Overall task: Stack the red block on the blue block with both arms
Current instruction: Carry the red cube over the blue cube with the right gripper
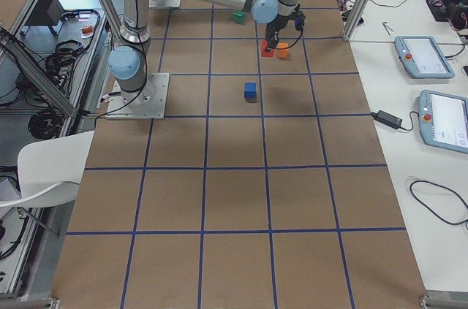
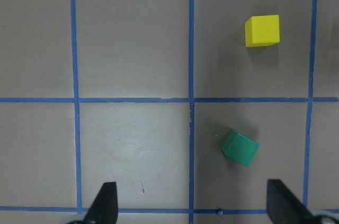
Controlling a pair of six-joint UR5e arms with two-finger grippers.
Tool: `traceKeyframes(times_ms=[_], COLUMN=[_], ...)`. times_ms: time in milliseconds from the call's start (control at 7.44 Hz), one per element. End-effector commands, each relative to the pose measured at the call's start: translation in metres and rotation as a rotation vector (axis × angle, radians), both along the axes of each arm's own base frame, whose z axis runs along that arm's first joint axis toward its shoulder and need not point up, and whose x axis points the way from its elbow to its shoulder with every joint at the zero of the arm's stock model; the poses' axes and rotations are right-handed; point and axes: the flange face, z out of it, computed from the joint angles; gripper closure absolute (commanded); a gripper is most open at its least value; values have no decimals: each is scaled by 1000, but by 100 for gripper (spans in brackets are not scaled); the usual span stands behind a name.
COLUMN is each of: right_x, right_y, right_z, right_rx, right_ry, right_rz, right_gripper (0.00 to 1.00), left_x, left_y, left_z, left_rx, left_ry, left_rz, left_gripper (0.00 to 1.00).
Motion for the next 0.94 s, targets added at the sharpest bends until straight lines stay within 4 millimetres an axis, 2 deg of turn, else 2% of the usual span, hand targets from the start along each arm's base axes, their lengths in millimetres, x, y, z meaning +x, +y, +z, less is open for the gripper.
traceKeyframes(times_ms=[0,134,403,537,806], right_x=[-62,-75,-71,-70,-70], right_y=[17,24,46,50,51], right_z=[-21,-33,-59,-70,-73], right_rx=[14,-19,-62,-79,-75], right_ry=[-2,-2,4,11,10], right_rz=[-19,-3,6,10,7], right_gripper=[100,100,100,100,100], left_x=[0,0,0,0,-1], left_y=[0,2,0,0,1], left_z=[1,2,0,0,-1], left_rx=[-2,-3,0,0,1], left_ry=[4,0,1,1,4], left_rz=[1,0,1,1,0], left_gripper=[0,0,0,0,0])
